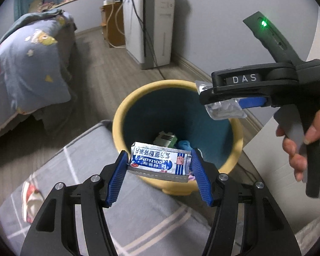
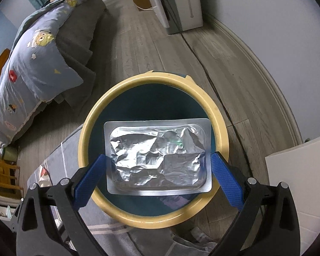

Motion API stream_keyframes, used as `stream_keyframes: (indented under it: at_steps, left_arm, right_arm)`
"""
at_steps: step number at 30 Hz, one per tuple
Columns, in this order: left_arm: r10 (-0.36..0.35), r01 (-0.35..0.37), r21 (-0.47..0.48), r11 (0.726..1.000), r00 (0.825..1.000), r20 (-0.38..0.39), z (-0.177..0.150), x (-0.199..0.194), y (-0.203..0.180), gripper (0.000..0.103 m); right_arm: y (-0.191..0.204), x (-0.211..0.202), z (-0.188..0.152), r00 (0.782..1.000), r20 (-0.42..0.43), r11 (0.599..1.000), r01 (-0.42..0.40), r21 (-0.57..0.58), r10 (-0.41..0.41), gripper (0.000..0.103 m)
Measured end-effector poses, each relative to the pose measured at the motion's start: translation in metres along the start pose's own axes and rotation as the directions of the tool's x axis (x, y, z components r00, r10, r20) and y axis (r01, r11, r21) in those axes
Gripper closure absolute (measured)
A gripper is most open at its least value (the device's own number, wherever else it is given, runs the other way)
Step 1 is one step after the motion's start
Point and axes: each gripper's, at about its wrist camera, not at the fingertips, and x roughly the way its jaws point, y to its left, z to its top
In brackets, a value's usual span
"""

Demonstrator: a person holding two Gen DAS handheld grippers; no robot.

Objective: Collect trash
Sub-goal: 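Carry the toothpaste box and foil tray over the bin with both grippers, then open both grippers to drop the box and tray into the bin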

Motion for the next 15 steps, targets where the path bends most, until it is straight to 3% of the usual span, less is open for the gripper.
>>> stream_keyframes:
  at_steps: [10,13,15]
  left_arm:
    - [-0.017,0.017,0.011,1.0,1.0,0.003,0.015,0.033,-0.002,0.04]
    - [-0.009,0.008,0.024,1.0,1.0,0.026,0.013,0.033,-0.004,0.023]
    - [-0.01,0.01,0.019,1.0,0.999,0.033,0.013,0.033,-0.004,0.02]
  right_arm:
    - [-0.017,0.006,0.003,0.997,0.012,0.991,-0.074,0.11,0.073,0.006]
    - [-0.018,0.005,0.004,0.995,0.025,0.988,-0.096,0.123,0.093,0.006]
    - [-0.017,0.007,0.005,0.994,0.021,0.986,-0.11,0.129,0.108,0.006]
